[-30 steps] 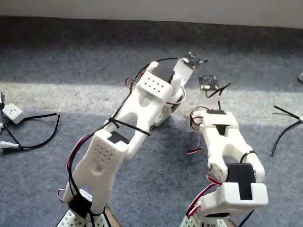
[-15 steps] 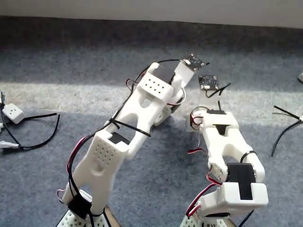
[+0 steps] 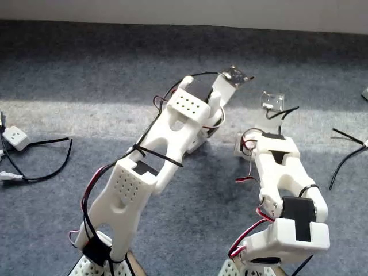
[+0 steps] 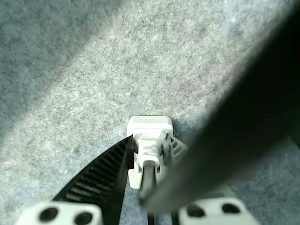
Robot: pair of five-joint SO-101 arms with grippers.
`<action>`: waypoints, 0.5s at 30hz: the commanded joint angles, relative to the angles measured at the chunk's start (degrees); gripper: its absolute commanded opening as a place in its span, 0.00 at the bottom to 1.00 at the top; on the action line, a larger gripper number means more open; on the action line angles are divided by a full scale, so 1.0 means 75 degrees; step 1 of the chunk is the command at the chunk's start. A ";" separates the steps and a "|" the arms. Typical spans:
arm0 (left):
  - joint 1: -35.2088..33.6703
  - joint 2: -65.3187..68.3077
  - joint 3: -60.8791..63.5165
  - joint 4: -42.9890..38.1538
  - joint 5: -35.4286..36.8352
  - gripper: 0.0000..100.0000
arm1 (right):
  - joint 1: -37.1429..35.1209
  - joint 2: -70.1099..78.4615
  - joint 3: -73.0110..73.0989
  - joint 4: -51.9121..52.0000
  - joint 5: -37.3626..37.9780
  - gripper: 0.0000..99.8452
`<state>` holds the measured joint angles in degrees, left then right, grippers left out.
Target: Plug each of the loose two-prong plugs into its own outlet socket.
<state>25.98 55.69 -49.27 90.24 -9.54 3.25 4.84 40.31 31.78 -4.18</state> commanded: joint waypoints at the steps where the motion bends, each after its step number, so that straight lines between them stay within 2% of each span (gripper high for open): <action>1: -0.0393 0.0627 -0.0440 0.0610 -0.0023 0.01 | 0.0334 0.0029 -0.0311 -0.0158 -0.0070 0.01; 7: -0.0627 0.1084 -0.1307 0.1407 0.0363 0.01 | 0.0334 0.0029 -0.0311 -0.0158 -0.0070 0.01; 15: -0.0275 0.1108 -0.0733 0.1453 0.0481 0.01 | 0.0381 0.0041 -0.0322 -0.0170 -0.0094 0.01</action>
<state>23.34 61.05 -58.86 98.33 -6.55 3.60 4.84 40.31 31.60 -4.18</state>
